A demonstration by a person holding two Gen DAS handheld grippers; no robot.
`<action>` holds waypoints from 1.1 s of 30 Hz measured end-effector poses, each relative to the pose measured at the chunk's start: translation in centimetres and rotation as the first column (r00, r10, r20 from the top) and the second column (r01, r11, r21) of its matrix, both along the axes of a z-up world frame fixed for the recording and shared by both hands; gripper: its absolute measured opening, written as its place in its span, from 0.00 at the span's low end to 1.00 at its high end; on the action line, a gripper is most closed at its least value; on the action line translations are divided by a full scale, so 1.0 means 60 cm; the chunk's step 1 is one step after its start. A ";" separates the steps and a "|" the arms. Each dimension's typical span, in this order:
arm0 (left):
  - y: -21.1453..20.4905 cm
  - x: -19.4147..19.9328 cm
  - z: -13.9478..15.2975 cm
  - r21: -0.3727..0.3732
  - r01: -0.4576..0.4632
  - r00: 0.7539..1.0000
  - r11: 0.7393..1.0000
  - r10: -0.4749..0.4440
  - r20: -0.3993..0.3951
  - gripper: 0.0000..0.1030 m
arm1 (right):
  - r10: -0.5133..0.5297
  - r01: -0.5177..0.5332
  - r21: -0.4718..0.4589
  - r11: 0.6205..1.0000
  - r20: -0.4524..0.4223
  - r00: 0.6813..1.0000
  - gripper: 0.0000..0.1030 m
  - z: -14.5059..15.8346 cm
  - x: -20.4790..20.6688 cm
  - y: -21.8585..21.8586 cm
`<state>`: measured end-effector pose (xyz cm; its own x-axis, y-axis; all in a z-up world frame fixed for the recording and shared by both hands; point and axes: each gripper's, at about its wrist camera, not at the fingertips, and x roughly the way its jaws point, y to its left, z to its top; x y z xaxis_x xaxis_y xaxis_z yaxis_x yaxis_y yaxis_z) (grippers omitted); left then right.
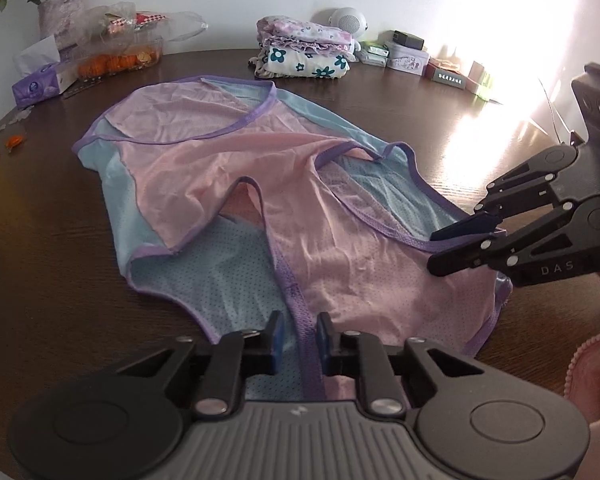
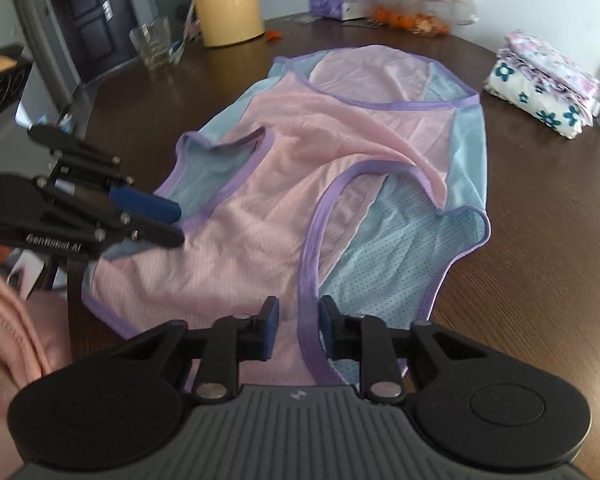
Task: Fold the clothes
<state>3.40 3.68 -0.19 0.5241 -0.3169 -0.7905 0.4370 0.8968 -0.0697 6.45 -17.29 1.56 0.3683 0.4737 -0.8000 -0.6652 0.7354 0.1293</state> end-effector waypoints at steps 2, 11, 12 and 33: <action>-0.004 0.001 0.001 0.001 0.009 1.000 1.000 -0.009 -0.007 0.04 | 0.015 -0.015 0.004 1.000 -0.016 1.000 0.07 0.005 0.000 -0.002; -0.005 -0.033 0.027 -0.032 0.048 0.999 0.998 -0.047 0.017 0.01 | 0.041 -0.040 0.038 0.998 -0.014 0.999 0.05 0.039 -0.030 -0.023; -0.006 -0.037 0.024 -0.035 0.052 0.999 0.998 -0.052 0.009 0.01 | 0.045 -0.044 0.036 0.998 -0.019 0.999 0.05 0.038 -0.034 -0.025; -0.026 -0.021 0.000 0.076 0.086 0.996 0.993 -0.086 -0.004 0.11 | 0.032 -0.033 -0.021 0.999 -0.053 0.998 0.31 0.008 -0.013 0.007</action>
